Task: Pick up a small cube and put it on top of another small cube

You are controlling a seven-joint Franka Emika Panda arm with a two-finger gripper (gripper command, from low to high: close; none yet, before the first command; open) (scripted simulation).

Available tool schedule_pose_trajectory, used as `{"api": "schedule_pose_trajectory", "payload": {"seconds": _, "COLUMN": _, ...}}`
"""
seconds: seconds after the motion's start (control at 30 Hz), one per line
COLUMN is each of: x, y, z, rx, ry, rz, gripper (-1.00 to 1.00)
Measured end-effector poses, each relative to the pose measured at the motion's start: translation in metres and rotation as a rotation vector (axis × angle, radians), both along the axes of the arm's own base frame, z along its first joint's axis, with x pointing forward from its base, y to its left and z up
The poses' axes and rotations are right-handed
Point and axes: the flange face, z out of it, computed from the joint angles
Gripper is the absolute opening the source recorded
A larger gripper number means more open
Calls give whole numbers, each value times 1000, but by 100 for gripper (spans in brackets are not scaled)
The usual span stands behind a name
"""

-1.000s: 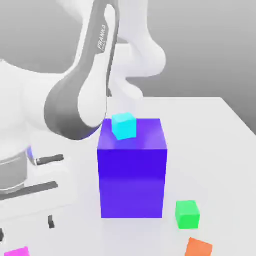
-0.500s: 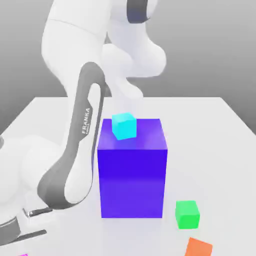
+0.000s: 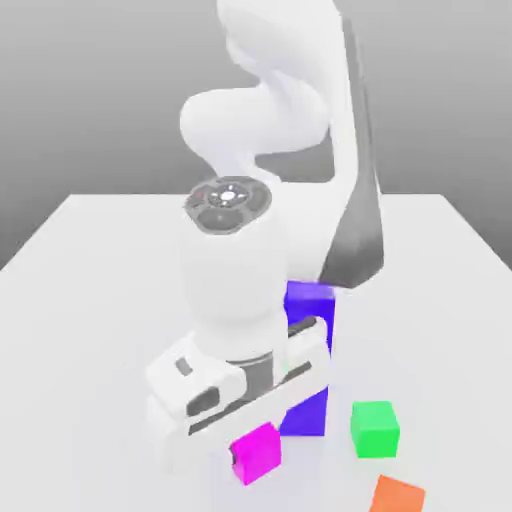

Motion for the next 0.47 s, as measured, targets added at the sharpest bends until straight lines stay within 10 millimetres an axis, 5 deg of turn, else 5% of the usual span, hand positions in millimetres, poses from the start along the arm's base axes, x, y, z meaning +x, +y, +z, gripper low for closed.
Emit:
{"api": "schedule_pose_trajectory", "payload": {"seconds": 0.17, "x": -72, "y": 107, "z": 18, "rx": -25, "ry": -50, "rz": 229, "gripper": -100}}
{"api": "schedule_pose_trajectory", "payload": {"seconds": 0.33, "x": -76, "y": 102, "z": -29, "rx": -31, "ry": -59, "rz": 217, "gripper": -100}}
{"api": "schedule_pose_trajectory", "payload": {"seconds": 0.37, "x": -77, "y": 102, "z": -37, "rx": -31, "ry": -59, "rz": 216, "gripper": 100}}
{"api": "schedule_pose_trajectory", "payload": {"seconds": 0.47, "x": -77, "y": 102, "z": -37, "rx": -31, "ry": -59, "rz": 216, "gripper": 100}}
